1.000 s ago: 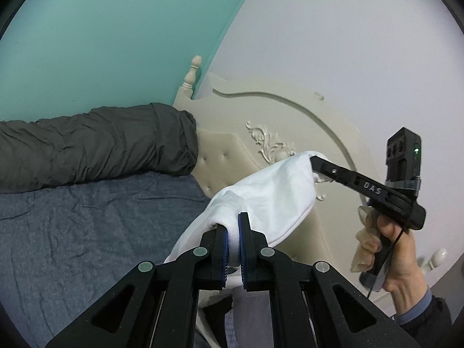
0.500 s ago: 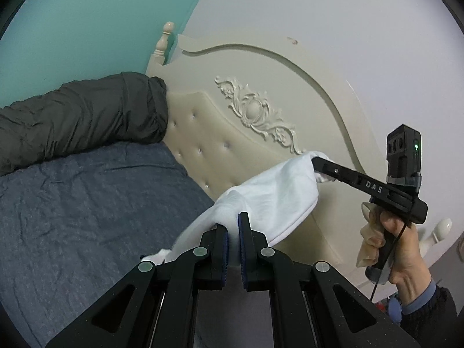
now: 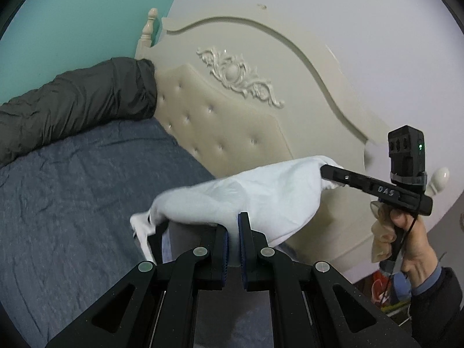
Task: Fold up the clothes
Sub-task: 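Lower the shirt onto the stack of folded clothes and open both tools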
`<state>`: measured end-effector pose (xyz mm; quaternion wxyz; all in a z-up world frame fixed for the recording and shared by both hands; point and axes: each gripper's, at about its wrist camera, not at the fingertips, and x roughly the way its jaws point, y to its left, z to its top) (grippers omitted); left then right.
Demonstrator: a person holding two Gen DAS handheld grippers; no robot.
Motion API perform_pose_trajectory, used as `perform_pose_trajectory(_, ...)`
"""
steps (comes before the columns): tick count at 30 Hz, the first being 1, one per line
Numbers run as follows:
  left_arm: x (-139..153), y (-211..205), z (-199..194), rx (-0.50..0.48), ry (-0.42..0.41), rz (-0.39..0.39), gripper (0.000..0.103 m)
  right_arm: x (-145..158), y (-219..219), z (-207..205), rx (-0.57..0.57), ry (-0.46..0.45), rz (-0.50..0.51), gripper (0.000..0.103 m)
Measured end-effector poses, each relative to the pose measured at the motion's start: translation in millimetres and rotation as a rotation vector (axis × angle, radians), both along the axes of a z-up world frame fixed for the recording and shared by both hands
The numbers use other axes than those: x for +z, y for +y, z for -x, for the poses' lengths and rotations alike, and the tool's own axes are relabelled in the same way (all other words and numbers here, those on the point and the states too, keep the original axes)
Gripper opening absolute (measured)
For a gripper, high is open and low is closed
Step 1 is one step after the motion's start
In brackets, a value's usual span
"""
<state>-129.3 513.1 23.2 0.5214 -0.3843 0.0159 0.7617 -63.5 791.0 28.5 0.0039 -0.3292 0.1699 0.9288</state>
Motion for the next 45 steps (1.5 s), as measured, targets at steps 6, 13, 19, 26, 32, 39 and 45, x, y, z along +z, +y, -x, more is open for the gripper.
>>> perform_pose_trajectory(6,-29,-12,-26,-0.002,-0.039,0.026,0.006,-29,-13,-37,0.009,-0.041,0.033,0.007)
perform_pose_trajectory(13,-66,-18,-56,-0.005,-0.052,0.065,0.006,-76,-20,-68,-0.006,-0.09,0.095,0.007)
perform_pose_trajectory(19,-99,-23,-65,0.003,-0.103,0.081,0.006,-117,-19,-86,-0.032,-0.123,0.157,0.007)
perform_pose_trajectory(26,-128,-40,-64,0.063,-0.181,0.039,0.006,-139,-17,-92,-0.039,-0.15,0.189,0.007)
perform_pose_trajectory(32,-158,-46,-61,0.102,-0.265,0.022,0.007,-156,-16,-93,-0.049,-0.167,0.191,0.007)
perform_pose_trajectory(39,-173,-47,-61,0.117,-0.281,0.078,0.009,-168,-17,-96,-0.069,-0.185,0.159,0.01)
perform_pose_trajectory(45,-156,-61,-64,0.142,-0.2,0.075,0.009,-167,-14,-103,-0.115,-0.201,0.121,0.028)
